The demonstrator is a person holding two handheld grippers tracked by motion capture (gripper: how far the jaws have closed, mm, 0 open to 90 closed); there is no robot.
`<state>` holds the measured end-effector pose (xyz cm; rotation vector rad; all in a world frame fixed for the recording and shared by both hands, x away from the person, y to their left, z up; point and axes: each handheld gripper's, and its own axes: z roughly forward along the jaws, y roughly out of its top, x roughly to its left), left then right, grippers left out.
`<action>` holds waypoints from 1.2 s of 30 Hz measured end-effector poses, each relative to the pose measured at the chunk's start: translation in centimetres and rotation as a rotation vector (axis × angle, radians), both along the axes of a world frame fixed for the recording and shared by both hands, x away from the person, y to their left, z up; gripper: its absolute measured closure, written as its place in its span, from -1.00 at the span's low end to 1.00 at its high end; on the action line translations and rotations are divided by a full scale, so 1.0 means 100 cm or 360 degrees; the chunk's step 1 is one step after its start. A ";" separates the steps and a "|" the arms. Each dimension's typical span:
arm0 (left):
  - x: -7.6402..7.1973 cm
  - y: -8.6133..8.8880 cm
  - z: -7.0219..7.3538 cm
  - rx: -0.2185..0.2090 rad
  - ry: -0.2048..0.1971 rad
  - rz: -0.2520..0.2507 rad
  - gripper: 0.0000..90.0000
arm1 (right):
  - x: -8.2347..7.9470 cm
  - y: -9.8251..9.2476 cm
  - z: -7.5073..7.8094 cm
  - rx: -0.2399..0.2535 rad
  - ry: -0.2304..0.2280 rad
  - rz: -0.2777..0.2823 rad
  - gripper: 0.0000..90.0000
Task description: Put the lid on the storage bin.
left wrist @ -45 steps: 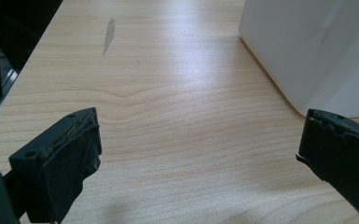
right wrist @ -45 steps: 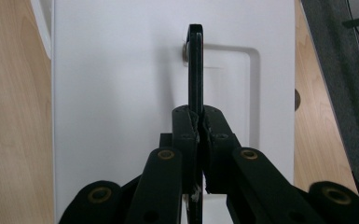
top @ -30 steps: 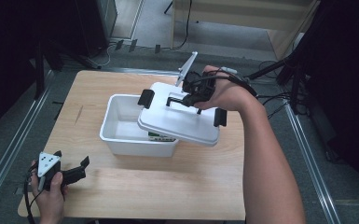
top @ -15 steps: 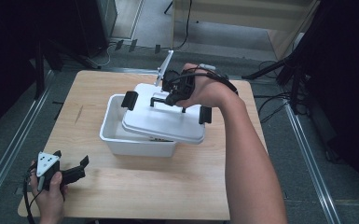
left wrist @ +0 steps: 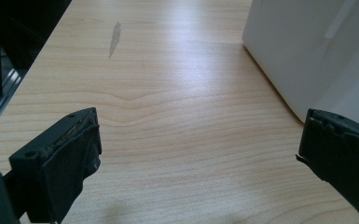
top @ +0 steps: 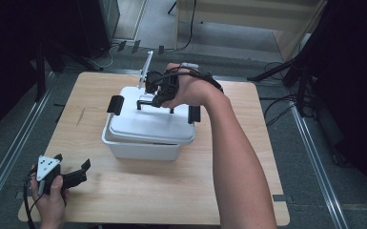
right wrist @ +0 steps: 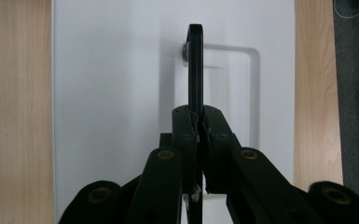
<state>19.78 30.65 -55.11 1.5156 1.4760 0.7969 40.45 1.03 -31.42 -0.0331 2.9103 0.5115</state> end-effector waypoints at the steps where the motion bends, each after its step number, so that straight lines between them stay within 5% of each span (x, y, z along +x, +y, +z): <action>1: 0.000 0.000 0.000 0.0000 0.0002 0.0000 -1.00 | 0.000 0.002 -0.001 -0.0001 -0.0002 0.0011 0.91; 36: 0.001 0.001 0.000 -0.0003 0.0003 0.0002 -1.00 | -0.003 0.035 -0.022 -0.0061 0.0047 0.0062 0.91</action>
